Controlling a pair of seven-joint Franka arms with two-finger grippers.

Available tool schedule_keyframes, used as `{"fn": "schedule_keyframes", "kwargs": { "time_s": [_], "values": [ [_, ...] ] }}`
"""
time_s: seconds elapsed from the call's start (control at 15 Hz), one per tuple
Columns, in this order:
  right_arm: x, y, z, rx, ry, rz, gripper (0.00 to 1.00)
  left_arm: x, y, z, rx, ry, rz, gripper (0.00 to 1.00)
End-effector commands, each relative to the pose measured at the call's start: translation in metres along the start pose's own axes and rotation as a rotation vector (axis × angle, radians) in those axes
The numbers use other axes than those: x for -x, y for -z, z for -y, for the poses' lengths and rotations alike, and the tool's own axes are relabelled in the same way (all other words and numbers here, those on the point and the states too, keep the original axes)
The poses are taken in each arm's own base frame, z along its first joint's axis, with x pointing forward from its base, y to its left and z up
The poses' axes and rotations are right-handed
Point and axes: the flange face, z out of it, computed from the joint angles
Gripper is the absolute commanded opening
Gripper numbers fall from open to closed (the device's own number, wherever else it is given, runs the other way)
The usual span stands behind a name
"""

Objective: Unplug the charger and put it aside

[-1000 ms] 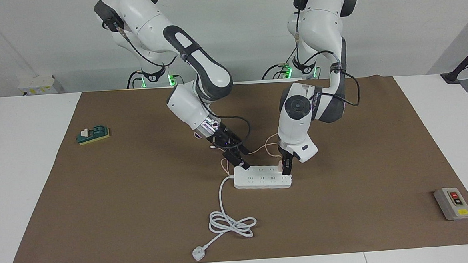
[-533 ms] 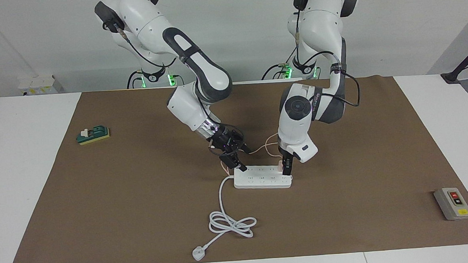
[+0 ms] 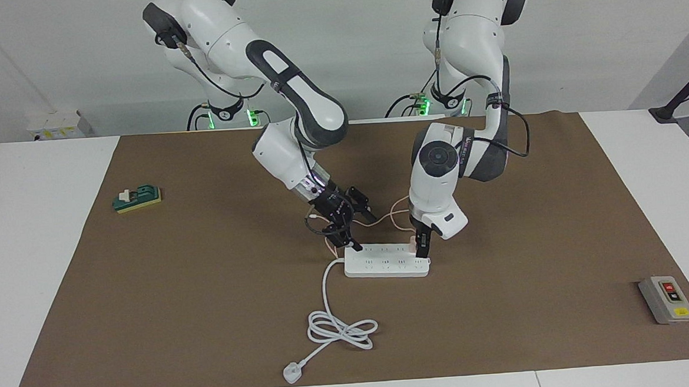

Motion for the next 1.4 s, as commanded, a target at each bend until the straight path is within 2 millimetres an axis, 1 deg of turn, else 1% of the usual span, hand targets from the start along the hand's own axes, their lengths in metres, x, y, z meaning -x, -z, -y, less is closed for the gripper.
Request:
{"fn": "schedule_keyframes", "kwargs": {
  "time_s": [0.0, 0.13, 0.2, 0.4, 0.47, 0.6, 0.67, 0.73, 0.87, 0.93, 1.07, 1.13, 1.27, 1.33],
  "values": [
    [-0.006, -0.002, -0.003, -0.001, -0.015, -0.007, 1.0, 0.003, 0.001, -0.005, 0.013, 0.011, -0.013, 0.89],
    [-0.012, -0.01, -0.007, 0.021, 0.037, -0.016, 1.0, 0.003, 0.002, -0.007, 0.025, 0.016, -0.005, 0.89],
    [-0.02, -0.015, -0.006, 0.067, 0.079, -0.008, 1.0, 0.004, 0.001, -0.008, 0.031, 0.018, -0.002, 0.89],
    [-0.032, -0.012, 0.013, 0.148, 0.087, 0.028, 1.0, 0.002, 0.003, -0.01, 0.052, 0.033, 0.003, 0.88],
    [-0.036, -0.011, 0.019, 0.202, 0.127, 0.042, 1.0, 0.002, 0.002, -0.01, 0.06, 0.033, 0.004, 0.88],
    [-0.04, -0.012, 0.025, 0.292, 0.293, 0.009, 1.0, 0.001, 0.002, -0.011, 0.064, 0.034, 0.005, 0.88],
    [-0.039, -0.012, 0.027, 0.297, 0.329, -0.002, 1.0, 0.001, 0.002, -0.011, 0.068, 0.035, 0.006, 0.88],
    [-0.04, -0.012, 0.028, 0.297, 0.329, -0.004, 1.0, 0.0, 0.001, -0.012, 0.075, 0.039, 0.006, 0.88],
    [-0.05, -0.021, 0.029, 0.341, 0.324, 0.001, 1.0, 0.0, 0.001, -0.012, 0.081, 0.042, 0.007, 0.87],
    [-0.053, -0.022, 0.034, 0.352, 0.337, -0.005, 1.0, -0.001, 0.001, -0.013, 0.081, 0.045, 0.007, 0.87],
    [-0.054, -0.03, 0.042, 0.397, 0.379, -0.003, 1.0, -0.001, -0.001, -0.012, 0.078, 0.044, 0.005, 0.87],
    [-0.056, -0.036, 0.053, 0.41, 0.376, 0.009, 1.0, -0.001, -0.001, -0.012, 0.079, 0.045, 0.006, 0.86],
    [-0.057, -0.048, 0.055, 0.416, 0.396, 0.008, 1.0, -0.001, -0.003, -0.011, 0.082, 0.045, 0.007, 0.86],
    [-0.054, -0.051, 0.056, 0.416, 0.414, 0.008, 1.0, -0.001, -0.004, -0.011, 0.081, 0.045, 0.006, 0.85]
  ]
}}
